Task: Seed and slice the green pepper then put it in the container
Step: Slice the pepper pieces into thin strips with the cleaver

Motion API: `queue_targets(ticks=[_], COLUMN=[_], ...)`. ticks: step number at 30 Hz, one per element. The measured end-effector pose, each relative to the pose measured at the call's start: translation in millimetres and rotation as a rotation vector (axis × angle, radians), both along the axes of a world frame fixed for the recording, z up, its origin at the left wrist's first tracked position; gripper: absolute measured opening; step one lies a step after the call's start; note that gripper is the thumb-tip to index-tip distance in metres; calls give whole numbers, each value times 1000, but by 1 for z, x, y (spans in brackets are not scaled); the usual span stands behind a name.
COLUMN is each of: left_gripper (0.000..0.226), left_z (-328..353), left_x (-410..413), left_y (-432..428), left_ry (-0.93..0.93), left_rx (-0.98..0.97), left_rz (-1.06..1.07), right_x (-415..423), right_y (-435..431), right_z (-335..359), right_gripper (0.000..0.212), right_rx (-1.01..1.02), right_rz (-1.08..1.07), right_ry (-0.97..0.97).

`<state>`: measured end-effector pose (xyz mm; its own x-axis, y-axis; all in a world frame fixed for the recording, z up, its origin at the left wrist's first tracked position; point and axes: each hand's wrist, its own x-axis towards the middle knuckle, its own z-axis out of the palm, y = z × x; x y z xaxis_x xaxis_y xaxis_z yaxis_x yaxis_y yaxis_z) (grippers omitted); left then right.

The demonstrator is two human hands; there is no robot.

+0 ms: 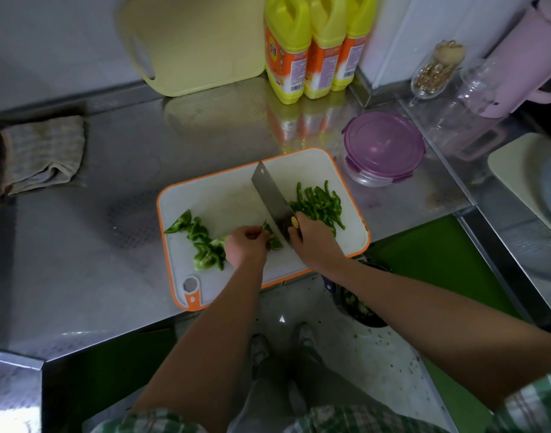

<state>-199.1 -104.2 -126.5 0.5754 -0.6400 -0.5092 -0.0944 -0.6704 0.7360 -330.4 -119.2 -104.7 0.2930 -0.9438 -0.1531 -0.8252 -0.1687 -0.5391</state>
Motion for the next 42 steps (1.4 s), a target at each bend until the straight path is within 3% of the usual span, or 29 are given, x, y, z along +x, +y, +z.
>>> queue_targets(ticks=[14,21,30,42], left_gripper=[22,23,22,12], left_z=[-3,-4,-8,-6], left_x=[-4,-2,0,-7], left_y=[-9,-10,-1,-7], left_ry=[-19,-36,-105,-24], left_rx=[72,93,-11,-41], left_rz=[-15,-54,-191,-4], right_x=[5,20,22,2], right_y=[11,7,0,-5], right_z=[2,-2,-10,-5], right_gripper=[16,16,23,16], right_rx=[57,105,-1,29], right_rz=[66,62,39,6], right_ry=[111,259,196,86])
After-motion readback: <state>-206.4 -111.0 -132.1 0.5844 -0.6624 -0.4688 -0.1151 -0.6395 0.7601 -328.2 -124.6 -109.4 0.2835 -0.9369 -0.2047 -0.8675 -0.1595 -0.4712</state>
